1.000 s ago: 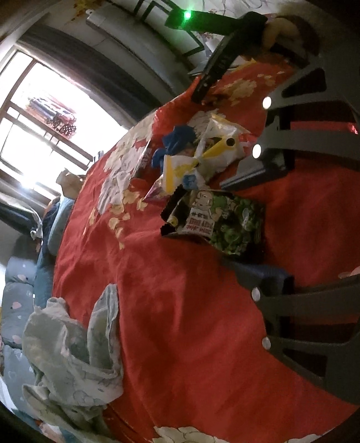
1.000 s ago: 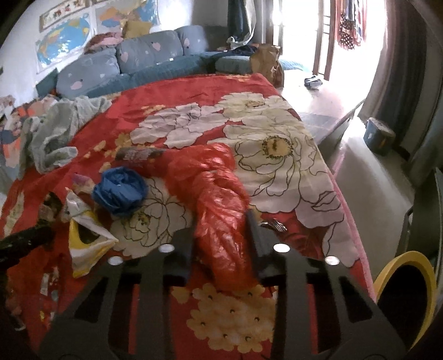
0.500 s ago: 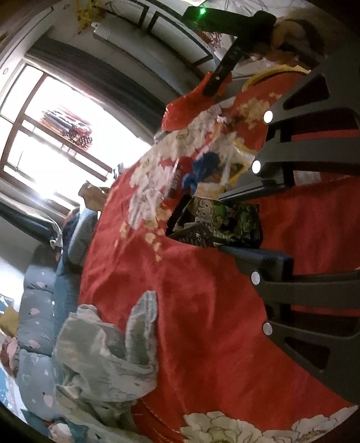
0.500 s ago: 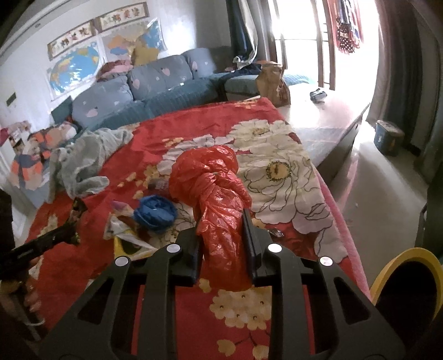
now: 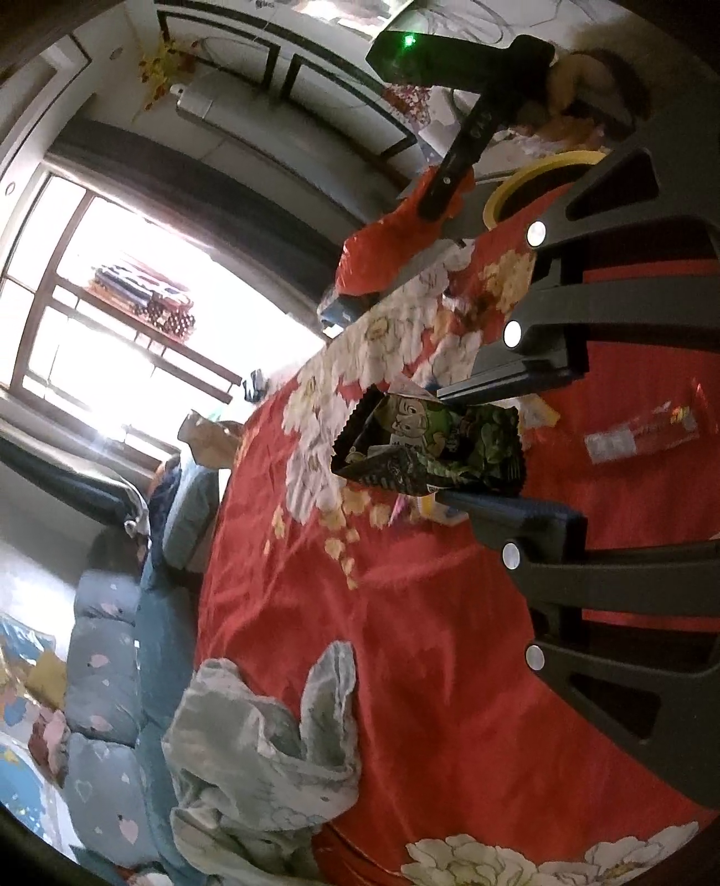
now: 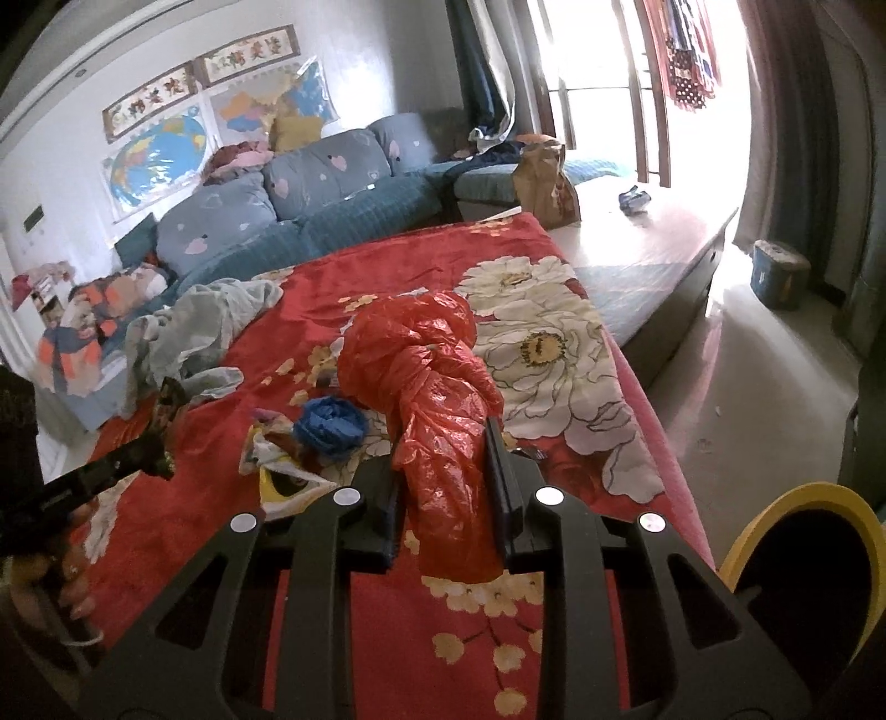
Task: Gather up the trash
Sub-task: 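Carry the green snack bag and red plastic bag over the bin with both grippers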
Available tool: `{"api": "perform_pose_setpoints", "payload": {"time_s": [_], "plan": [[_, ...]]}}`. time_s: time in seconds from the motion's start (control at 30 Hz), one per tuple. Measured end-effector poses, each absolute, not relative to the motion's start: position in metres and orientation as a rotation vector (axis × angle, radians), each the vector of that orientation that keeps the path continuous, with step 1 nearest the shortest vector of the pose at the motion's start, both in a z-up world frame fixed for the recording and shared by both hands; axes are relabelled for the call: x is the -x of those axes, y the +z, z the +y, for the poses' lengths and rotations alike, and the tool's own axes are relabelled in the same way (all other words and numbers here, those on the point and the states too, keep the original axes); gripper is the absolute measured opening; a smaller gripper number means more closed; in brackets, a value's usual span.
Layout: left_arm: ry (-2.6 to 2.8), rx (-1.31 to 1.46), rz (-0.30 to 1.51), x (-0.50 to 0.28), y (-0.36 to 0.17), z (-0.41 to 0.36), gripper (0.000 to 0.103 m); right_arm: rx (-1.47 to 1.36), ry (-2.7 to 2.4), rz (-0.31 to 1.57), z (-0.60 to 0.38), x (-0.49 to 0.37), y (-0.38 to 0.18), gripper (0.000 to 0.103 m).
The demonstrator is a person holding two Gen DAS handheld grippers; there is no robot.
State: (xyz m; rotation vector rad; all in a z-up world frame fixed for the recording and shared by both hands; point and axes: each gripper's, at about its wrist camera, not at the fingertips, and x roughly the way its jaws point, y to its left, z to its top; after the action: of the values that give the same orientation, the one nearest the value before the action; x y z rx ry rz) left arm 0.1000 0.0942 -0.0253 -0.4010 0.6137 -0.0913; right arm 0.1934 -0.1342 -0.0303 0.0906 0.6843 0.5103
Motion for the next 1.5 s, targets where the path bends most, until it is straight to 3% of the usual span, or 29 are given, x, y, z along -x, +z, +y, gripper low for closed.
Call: {"api": "perform_pose_setpoints", "payload": {"time_s": [1.5], "plan": [[-0.329, 0.223, 0.616, -0.108, -0.006, -0.028, 0.029, -0.168, 0.435, 0.655, -0.209, -0.158, -0.027, 0.019]]}}
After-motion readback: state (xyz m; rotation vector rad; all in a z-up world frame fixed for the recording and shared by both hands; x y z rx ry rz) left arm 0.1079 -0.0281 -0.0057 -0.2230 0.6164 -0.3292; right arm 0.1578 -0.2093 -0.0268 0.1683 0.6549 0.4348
